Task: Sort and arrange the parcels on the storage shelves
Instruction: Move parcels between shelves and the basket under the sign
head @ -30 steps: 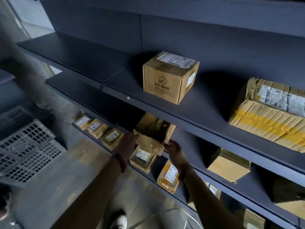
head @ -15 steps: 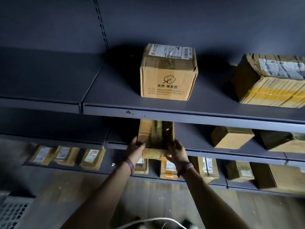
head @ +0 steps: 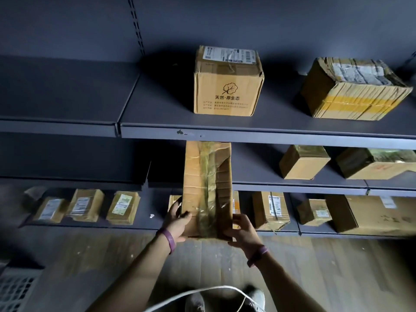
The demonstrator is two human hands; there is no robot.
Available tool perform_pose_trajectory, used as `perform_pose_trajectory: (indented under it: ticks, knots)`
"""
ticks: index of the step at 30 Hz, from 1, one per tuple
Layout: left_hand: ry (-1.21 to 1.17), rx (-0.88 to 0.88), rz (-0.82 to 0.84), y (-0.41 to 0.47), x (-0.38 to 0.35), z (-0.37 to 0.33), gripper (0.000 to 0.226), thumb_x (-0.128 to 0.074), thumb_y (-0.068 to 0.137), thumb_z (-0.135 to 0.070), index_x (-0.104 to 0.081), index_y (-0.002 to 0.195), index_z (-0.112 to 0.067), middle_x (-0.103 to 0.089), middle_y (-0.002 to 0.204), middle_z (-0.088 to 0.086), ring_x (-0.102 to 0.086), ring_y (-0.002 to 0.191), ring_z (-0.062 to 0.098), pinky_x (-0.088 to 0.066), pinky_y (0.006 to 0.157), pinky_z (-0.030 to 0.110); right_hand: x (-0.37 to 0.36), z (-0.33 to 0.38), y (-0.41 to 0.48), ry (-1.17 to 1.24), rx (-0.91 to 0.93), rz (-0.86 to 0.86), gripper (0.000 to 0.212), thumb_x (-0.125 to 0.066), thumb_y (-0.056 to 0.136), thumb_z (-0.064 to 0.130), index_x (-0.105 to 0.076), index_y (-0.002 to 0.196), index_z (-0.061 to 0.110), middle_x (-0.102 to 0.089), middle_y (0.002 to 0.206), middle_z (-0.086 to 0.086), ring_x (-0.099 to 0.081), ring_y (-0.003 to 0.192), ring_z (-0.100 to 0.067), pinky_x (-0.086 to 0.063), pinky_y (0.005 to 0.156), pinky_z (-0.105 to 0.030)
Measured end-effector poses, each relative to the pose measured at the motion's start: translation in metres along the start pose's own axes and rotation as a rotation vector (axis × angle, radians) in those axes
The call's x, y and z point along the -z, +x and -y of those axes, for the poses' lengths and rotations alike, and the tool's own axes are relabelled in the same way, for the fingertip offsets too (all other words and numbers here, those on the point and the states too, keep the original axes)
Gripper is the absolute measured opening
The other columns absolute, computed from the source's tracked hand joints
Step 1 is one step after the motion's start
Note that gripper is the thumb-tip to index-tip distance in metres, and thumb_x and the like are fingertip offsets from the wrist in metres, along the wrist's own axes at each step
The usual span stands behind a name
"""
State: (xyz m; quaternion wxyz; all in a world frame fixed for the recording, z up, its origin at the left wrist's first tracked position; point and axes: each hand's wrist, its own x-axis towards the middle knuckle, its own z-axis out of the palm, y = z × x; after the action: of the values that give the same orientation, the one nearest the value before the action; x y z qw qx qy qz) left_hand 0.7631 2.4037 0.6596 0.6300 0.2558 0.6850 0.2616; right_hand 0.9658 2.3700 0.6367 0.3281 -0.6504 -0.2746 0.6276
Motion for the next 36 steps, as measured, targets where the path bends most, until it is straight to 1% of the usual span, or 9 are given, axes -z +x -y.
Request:
perform_pose_trajectory:
  ticks: [4, 8, 11, 14, 19, 21, 25, 30, 36]
  knots:
    - [-0.009, 0.011, -0.025, -0.002, 0.012, 0.010, 0.063, -0.053, 0.097, -0.016, -0.023, 0.150, -0.032, -0.029, 0.155, 0.007, -0.037, 0.136, 0.036, -0.047, 0.094, 0.059, 0.009, -0.002, -0.007, 0.016, -0.007, 0.044, 0.026, -0.058, 0.092, 0.039, -0.058, 0.109, 0.020, -0.061, 0.118, 0.000, -0.057, 0.106, -0.018, -0.046, 0.085, -0.044]
    - [-0.131, 0.072, 0.068, -0.010, 0.028, 0.015, 0.049, -0.050, 0.098, -0.012, -0.036, 0.143, -0.030, -0.046, 0.142, 0.011, -0.051, 0.118, 0.038, -0.054, 0.078, 0.054, 0.014, 0.001, 0.001, -0.030, 0.025, -0.037, 0.036, -0.051, 0.097, 0.038, -0.049, 0.126, 0.015, -0.053, 0.129, -0.006, -0.053, 0.109, -0.018, -0.039, 0.098, -0.045]
    - [-0.306, 0.149, 0.182, -0.010, 0.036, 0.024, 0.028, -0.040, 0.101, -0.012, -0.055, 0.121, -0.025, -0.057, 0.122, 0.013, -0.053, 0.115, 0.041, -0.043, 0.093, 0.065, 0.013, 0.004, 0.000, 0.152, -0.047, 0.000, 0.036, -0.054, 0.094, 0.041, -0.057, 0.119, 0.016, -0.062, 0.119, -0.004, -0.057, 0.103, -0.020, -0.042, 0.094, -0.043]
    - [-0.321, 0.223, 0.177, -0.012, 0.031, 0.021, 0.028, -0.041, 0.100, -0.022, -0.056, 0.121, -0.010, -0.055, 0.130, 0.022, -0.051, 0.118, 0.044, -0.039, 0.102, 0.058, 0.018, 0.004, -0.003, 0.277, -0.024, 0.036, 0.030, -0.060, 0.091, 0.033, -0.064, 0.112, 0.012, -0.068, 0.110, -0.008, -0.060, 0.103, -0.026, -0.049, 0.089, -0.041]
    - [0.040, -0.032, -0.035, -0.016, 0.013, 0.010, 0.031, -0.048, 0.099, -0.033, -0.055, 0.125, -0.017, -0.056, 0.129, 0.011, -0.052, 0.117, 0.029, -0.040, 0.104, 0.044, 0.022, 0.008, -0.004, 0.188, 0.115, -0.112, 0.022, -0.069, 0.087, 0.025, -0.071, 0.094, 0.004, -0.068, 0.085, -0.004, -0.058, 0.083, -0.018, -0.049, 0.080, -0.033]
    - [0.031, -0.175, -0.041, -0.019, 0.006, 0.003, 0.043, -0.048, 0.096, -0.045, -0.049, 0.134, -0.025, -0.052, 0.134, 0.003, -0.047, 0.127, 0.026, -0.038, 0.107, 0.044, 0.019, 0.010, -0.003, 0.147, 0.193, -0.154, 0.009, -0.073, 0.084, 0.021, -0.072, 0.084, 0.012, -0.071, 0.076, 0.005, -0.060, 0.077, -0.013, -0.050, 0.071, -0.023]
    - [0.020, -0.255, 0.057, -0.026, -0.007, -0.003, 0.058, -0.051, 0.074, -0.076, -0.048, 0.121, -0.042, -0.053, 0.117, -0.020, -0.050, 0.118, 0.012, -0.041, 0.099, 0.035, 0.008, 0.016, -0.004, -0.046, 0.282, -0.239, 0.018, -0.081, 0.077, 0.029, -0.072, 0.084, 0.015, -0.073, 0.081, 0.000, -0.066, 0.078, -0.014, -0.053, 0.074, -0.033]
    - [0.028, -0.257, -0.028, -0.015, -0.006, 0.008, 0.070, -0.065, 0.090, -0.029, -0.029, 0.149, -0.022, -0.034, 0.153, 0.002, -0.034, 0.139, 0.023, -0.032, 0.108, 0.035, 0.002, 0.019, -0.010, -0.156, 0.378, -0.232, 0.014, -0.079, 0.078, 0.037, -0.071, 0.078, 0.026, -0.073, 0.077, 0.008, -0.066, 0.074, -0.007, -0.051, 0.063, -0.019]
    - [-0.047, -0.190, -0.036, -0.013, 0.009, -0.001, 0.048, -0.048, 0.099, -0.015, -0.035, 0.145, -0.012, -0.045, 0.144, 0.012, -0.042, 0.132, 0.029, -0.036, 0.105, 0.038, 0.011, 0.019, -0.010, -0.137, 0.401, -0.179, 0.017, -0.057, 0.096, 0.033, -0.066, 0.104, 0.022, -0.067, 0.104, 0.002, -0.063, 0.094, -0.012, -0.052, 0.082, -0.029]
